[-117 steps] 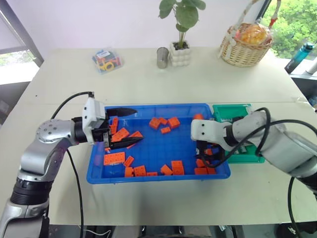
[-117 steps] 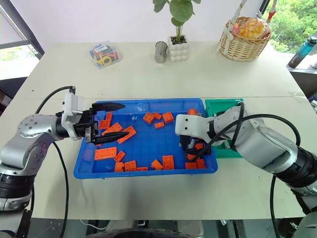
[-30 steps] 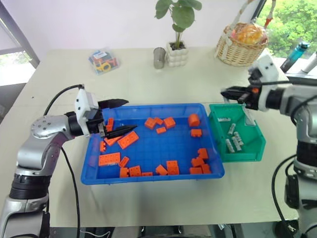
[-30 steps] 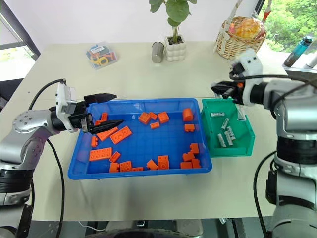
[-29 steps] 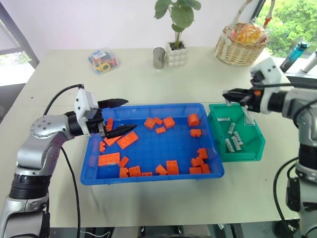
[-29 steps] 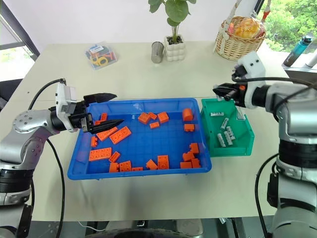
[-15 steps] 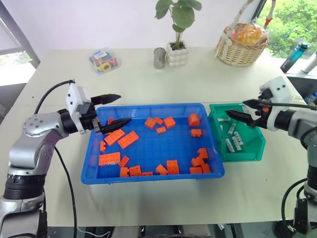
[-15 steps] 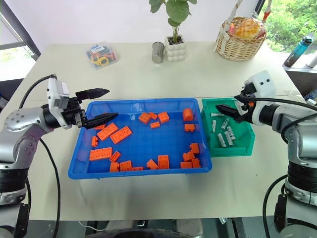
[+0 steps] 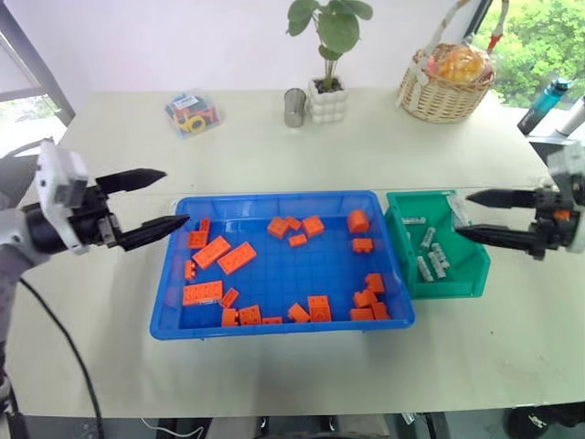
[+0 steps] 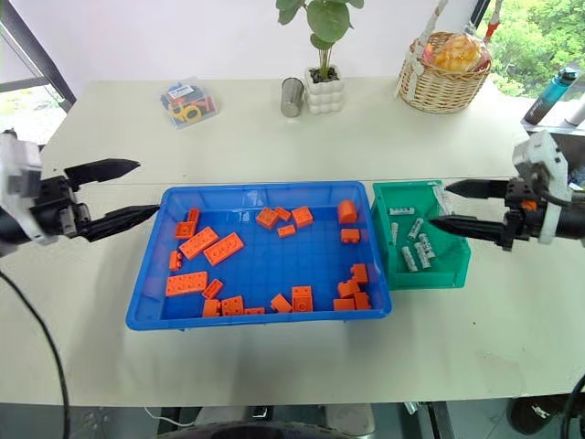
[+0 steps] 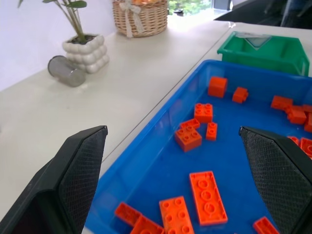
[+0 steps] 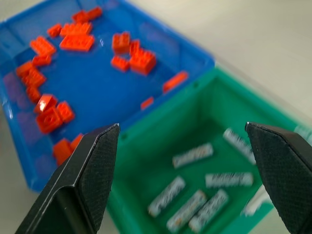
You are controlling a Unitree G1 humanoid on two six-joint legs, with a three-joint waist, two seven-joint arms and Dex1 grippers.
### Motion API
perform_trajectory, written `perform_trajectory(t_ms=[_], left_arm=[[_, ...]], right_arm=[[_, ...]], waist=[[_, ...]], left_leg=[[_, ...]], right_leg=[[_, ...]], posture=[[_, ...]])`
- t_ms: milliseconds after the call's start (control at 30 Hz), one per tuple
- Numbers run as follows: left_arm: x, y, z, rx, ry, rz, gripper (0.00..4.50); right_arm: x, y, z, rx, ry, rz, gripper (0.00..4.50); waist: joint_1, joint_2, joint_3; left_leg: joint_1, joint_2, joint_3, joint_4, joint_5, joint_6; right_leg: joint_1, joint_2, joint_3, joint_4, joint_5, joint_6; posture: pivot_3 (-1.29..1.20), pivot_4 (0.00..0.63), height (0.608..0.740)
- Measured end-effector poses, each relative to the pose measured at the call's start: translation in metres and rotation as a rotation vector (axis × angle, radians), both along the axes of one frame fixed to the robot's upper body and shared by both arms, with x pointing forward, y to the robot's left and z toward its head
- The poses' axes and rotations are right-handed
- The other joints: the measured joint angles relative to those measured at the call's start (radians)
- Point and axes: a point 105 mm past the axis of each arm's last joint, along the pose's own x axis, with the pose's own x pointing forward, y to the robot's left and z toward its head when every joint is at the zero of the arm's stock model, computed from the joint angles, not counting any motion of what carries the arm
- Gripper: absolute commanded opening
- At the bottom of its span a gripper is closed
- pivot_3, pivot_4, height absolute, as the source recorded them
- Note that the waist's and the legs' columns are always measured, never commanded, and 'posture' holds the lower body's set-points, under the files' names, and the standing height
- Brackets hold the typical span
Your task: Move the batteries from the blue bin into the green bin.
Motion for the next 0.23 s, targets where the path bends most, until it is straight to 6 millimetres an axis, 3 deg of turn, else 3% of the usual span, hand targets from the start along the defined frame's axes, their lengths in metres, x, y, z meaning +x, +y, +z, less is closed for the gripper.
perform_trajectory(t_ms=[233], left_arm=[[-0.005, 0.011, 0.004, 0.019, -0.013, 0.033, 4.50]], right_arm=[[-0.005, -0.015, -0.012, -0.013, 0.024, -0.019, 4.23]], waist=[[0.000, 0.000, 0.000]], left_leg=[[0.000, 0.000, 0.000, 0.000, 0.000, 0.000]], right_leg=[[0.000, 0.000, 0.000, 0.000, 0.000, 0.000]], posture=[[0.00, 0.150, 0.737]])
